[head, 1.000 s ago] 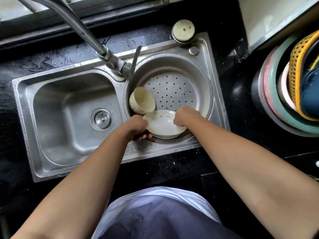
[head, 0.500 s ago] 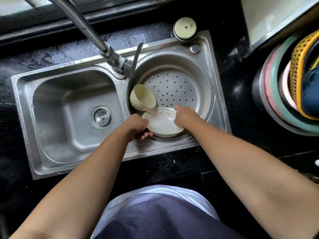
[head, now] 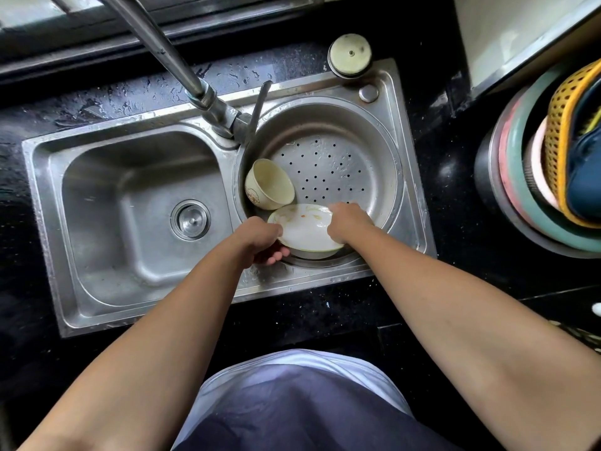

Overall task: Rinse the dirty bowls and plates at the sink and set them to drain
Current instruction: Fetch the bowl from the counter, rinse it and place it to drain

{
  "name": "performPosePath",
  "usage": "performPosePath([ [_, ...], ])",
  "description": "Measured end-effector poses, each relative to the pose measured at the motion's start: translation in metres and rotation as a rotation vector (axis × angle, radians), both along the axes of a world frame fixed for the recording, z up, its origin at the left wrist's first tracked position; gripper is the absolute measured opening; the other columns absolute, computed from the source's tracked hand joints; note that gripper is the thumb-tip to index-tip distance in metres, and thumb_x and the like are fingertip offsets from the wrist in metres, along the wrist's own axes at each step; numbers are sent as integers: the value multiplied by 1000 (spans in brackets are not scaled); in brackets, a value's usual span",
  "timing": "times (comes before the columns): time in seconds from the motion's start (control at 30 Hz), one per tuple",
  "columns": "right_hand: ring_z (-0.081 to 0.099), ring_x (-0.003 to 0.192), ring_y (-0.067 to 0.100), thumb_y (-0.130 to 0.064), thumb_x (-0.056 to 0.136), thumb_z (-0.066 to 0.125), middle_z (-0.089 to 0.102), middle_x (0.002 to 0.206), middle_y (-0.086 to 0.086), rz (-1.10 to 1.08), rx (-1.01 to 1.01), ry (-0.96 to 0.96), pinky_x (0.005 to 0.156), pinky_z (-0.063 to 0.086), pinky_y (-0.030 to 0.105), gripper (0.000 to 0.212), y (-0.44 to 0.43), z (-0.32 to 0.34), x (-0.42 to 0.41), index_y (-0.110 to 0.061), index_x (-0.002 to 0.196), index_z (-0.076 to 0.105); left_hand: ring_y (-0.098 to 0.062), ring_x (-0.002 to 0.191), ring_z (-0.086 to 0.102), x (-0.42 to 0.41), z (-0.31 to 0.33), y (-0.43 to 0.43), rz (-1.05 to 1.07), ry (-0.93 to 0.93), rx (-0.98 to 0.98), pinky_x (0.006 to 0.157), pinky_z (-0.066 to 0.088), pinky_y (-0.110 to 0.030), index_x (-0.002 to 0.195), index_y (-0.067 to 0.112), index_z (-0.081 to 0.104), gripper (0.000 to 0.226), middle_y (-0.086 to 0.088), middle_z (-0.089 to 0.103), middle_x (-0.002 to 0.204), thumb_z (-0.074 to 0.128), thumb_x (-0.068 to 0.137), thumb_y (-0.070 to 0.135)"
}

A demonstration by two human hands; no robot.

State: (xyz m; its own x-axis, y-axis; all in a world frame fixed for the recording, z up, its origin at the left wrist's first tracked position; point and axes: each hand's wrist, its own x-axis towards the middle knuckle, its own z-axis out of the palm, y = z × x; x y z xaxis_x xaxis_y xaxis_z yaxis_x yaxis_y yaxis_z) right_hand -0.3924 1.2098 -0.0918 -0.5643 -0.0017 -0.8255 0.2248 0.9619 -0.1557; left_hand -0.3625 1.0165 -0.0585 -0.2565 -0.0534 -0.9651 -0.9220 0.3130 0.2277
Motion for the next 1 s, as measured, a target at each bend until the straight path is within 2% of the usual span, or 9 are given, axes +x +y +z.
performPosePath([
  [0.1, 59, 116, 37, -11, 90, 49, 61, 130, 18, 40, -15, -51, 87, 50, 33, 39, 2, 0, -5, -7, 128, 59, -18, 34, 54, 1, 4, -2, 0, 26, -9, 37, 44, -20, 98, -2, 57, 25, -13, 71, 57, 47, 97, 21],
  [0.17, 58, 102, 35, -10, 90, 48, 65, 116, 18, 75, -24, -94, 74, 46, 29, 29, 2, 1, -6, -4, 115, 60, -20, 35, 56, 3, 5, -2, -38, 52, -32, 39, 44, -20, 95, -2, 60, 35, -14, 72, 59, 46, 98, 31],
  [0.23, 55, 89, 33, -9, 89, 48, 62, 98, 15, 69, -16, -120, 61, 42, 27, 11, 1, 1, -6, -6, 96, 56, -22, 36, 57, 5, 7, 0, -88, 85, -69, 39, 45, -21, 99, -5, 61, 45, -16, 75, 62, 44, 100, 37],
  [0.27, 55, 86, 32, -10, 89, 48, 62, 99, 15, 56, -6, -123, 60, 42, 27, 9, 0, 2, -6, -8, 95, 54, -23, 36, 58, 6, 8, 1, -103, 97, -80, 39, 45, -21, 103, -6, 61, 48, -18, 76, 65, 43, 100, 39],
  [0.4, 58, 94, 34, -19, 89, 53, 62, 123, 18, -7, 19, -53, 74, 45, 33, 36, -1, 1, -6, -7, 122, 60, -24, 39, 60, 8, 10, 8, -98, 97, -60, 40, 46, -21, 108, -9, 62, 57, -21, 78, 71, 41, 99, 43],
  [0.6, 55, 88, 32, -13, 88, 57, 62, 123, 16, -59, 23, 18, 71, 45, 34, 35, -3, 1, -3, -6, 122, 59, -21, 38, 61, 11, 11, 9, -25, 24, -3, 37, 44, -20, 109, -9, 59, 37, -20, 78, 73, 41, 96, 20],
  [0.7, 63, 104, 36, -9, 90, 54, 59, 127, 18, -90, 15, 39, 74, 47, 35, 36, 0, 0, 0, -6, 125, 57, -19, 39, 62, 14, 9, 9, -9, 10, 15, 36, 43, -20, 107, -12, 61, 35, -17, 78, 71, 39, 95, 13],
  [0.83, 61, 115, 38, -14, 91, 56, 55, 133, 19, -163, -19, 29, 85, 50, 38, 43, 1, -3, 5, -8, 133, 49, -19, 39, 63, 15, 8, 9, 27, 7, 22, 35, 44, -20, 105, -7, 58, 28, -16, 78, 71, 39, 97, 12],
  [1.0, 58, 121, 38, -20, 89, 57, 55, 136, 19, -235, -49, 13, 97, 52, 42, 51, 0, -3, 8, -8, 137, 45, -22, 39, 63, 16, 11, 8, 34, 23, 3, 36, 45, -21, 105, -6, 58, 31, -19, 78, 72, 44, 99, 21],
])
